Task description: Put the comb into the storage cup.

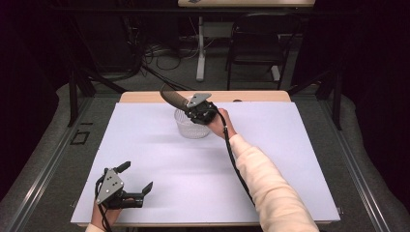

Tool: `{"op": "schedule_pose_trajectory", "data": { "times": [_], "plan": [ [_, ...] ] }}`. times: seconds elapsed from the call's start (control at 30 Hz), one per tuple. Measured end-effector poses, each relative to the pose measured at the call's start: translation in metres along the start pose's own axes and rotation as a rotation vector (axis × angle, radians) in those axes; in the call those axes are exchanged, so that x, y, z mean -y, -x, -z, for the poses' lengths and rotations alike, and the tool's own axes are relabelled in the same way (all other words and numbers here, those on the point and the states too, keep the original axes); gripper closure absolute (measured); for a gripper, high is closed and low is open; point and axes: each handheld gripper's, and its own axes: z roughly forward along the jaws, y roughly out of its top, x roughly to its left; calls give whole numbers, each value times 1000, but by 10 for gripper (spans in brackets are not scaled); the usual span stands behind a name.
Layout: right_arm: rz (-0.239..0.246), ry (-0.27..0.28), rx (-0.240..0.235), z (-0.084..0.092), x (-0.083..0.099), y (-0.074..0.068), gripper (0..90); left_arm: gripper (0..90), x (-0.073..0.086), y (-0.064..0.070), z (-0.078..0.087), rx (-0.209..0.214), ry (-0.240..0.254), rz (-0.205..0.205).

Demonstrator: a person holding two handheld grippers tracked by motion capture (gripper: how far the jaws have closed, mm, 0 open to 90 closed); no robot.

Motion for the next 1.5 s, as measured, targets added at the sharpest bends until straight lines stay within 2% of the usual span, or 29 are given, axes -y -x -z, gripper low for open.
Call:
{"op": "schedule_pose_trajectory", "data": {
  "times": [0.8,0.83,0.9,1.0,1.13,1.27,1.43,1.5],
  "plan": [
    [7,-44,-15,0,5,1,717,0,0,0,0,-4,3,4],
    [6,-49,-18,-1,5,1,703,1,0,0,0,-4,1,3],
    [-6,-60,-19,0,5,0,616,0,0,-1,0,-1,2,4],
    [-42,-70,-29,5,4,2,504,0,0,-1,0,-2,2,3],
    [-74,-83,-39,13,4,4,403,1,0,0,0,-1,1,-1],
    [-105,-80,-70,22,3,6,316,1,0,0,0,-3,0,0],
    [-120,-98,-107,33,2,8,223,0,0,0,0,-2,-1,-1],
    [-124,-95,-101,37,1,8,179,1,0,0,0,-3,-1,-2]
  ]
}}
